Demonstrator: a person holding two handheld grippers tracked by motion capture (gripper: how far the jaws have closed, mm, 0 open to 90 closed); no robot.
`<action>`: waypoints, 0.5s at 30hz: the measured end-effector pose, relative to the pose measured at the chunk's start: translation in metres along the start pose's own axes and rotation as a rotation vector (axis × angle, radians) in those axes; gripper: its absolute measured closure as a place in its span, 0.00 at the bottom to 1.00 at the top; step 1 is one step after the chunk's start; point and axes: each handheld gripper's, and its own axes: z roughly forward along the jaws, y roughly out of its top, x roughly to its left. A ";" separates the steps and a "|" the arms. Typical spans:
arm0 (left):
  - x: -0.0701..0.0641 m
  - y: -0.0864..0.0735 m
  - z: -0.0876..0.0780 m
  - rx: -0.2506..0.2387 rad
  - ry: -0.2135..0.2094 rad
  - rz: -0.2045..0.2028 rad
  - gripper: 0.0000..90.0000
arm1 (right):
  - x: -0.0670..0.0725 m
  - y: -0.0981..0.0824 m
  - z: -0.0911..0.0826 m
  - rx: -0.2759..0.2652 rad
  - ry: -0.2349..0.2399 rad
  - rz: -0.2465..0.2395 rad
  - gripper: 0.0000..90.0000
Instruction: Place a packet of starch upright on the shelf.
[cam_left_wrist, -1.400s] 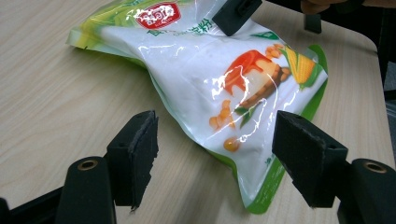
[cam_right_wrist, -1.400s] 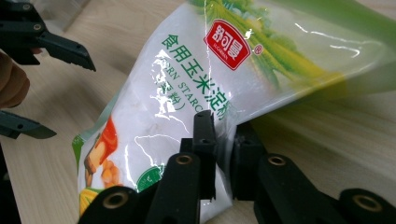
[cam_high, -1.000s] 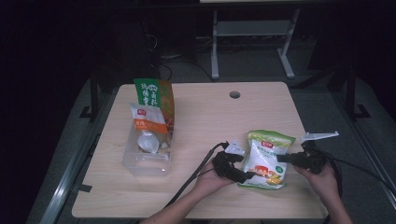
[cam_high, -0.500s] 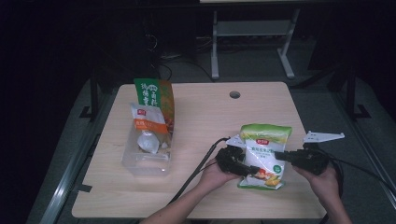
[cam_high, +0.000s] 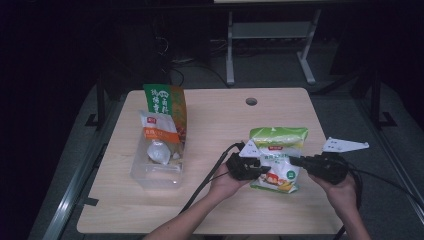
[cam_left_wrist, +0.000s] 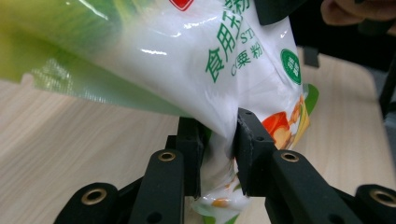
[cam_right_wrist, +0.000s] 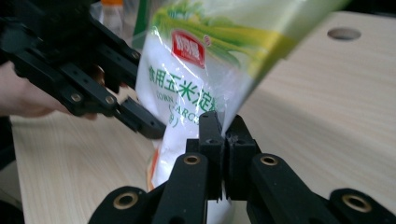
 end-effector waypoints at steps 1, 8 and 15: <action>-0.001 -0.002 0.000 -0.005 0.004 0.009 0.83 | -0.001 -0.003 0.001 0.008 0.001 0.000 0.97; -0.009 -0.004 0.001 0.011 0.021 0.083 0.84 | -0.008 -0.015 0.004 0.050 0.074 0.036 0.81; -0.008 -0.006 0.000 0.007 0.012 0.079 0.84 | -0.018 -0.015 0.019 0.081 0.131 0.086 0.57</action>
